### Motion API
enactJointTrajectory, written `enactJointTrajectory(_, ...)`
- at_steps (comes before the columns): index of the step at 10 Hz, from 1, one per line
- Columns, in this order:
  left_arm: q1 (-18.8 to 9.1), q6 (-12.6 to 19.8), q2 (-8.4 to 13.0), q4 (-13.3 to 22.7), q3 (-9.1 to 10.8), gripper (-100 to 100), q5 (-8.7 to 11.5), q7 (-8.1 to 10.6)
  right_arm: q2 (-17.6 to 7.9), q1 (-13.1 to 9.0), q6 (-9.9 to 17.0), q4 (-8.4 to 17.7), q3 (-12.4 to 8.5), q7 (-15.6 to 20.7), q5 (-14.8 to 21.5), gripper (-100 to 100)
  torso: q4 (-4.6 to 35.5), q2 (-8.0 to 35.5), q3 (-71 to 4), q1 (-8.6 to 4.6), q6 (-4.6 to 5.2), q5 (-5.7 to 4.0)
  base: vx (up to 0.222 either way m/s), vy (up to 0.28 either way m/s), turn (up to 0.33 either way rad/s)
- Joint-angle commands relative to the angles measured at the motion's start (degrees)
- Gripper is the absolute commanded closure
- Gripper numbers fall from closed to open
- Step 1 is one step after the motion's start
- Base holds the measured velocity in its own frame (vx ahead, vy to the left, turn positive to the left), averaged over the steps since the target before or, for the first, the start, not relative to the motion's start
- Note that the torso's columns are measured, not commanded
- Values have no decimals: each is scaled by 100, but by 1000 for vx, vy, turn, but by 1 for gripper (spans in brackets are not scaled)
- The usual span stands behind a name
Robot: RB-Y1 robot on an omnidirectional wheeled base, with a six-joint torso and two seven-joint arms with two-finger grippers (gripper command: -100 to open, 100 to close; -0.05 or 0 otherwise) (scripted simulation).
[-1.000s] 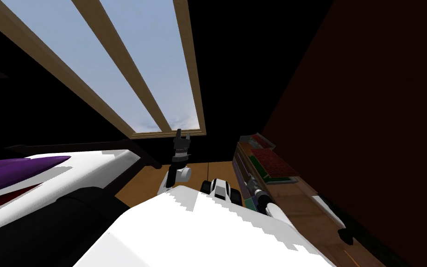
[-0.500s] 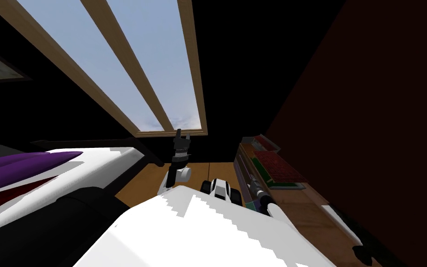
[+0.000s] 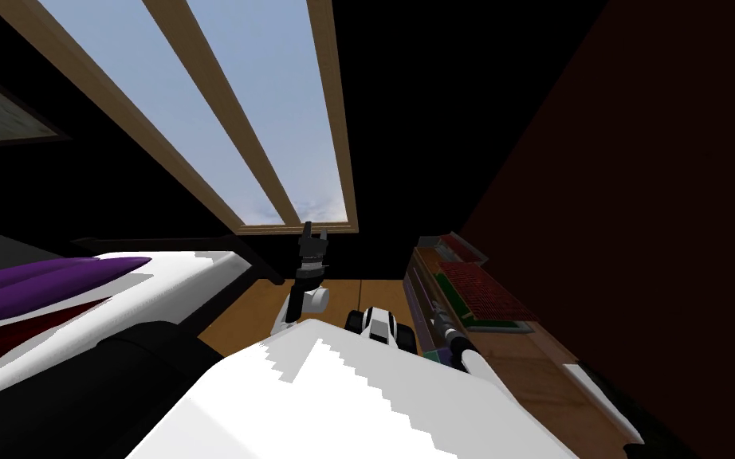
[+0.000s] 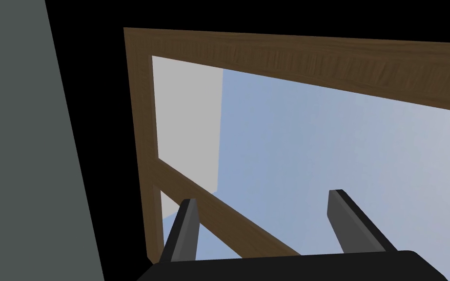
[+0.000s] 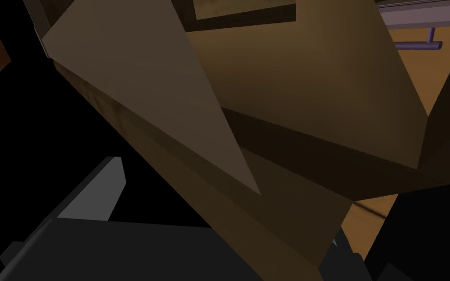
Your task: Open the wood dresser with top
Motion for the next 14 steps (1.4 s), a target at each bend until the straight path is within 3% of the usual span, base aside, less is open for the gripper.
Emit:
enactJointTrajectory(1,0,0,0,0,0,0,0,0,-63,-71,30,151,-1,103,330,-100,0,-3,-1,-2,-2,0,14,-9,65)
enactJointTrajectory(5,0,0,0,0,0,0,0,0,-108,-102,77,226,36,169,422,-100,-1,-8,-2,-5,-2,-1,7,-6,21)
enactJointTrajectory(8,1,0,1,0,1,0,0,0,203,-111,412,466,183,293,485,-100,-6,-22,-13,-24,-1,-6,62,-63,58)
enactJointTrajectory(9,1,0,1,0,1,0,0,0,54,-144,434,464,319,252,343,-100,-5,-23,-10,-18,-2,-5,26,-22,10)
enactJointTrajectory(10,0,0,0,0,0,0,0,0,203,-111,412,466,183,293,485,100,-2,-18,-1,-13,-2,-2,10,-5,-8)
enactJointTrajectory(14,0,0,0,0,0,0,0,0,-14,-105,175,301,80,212,449,100,13,32,6,6,17,19,-24,32,-17)
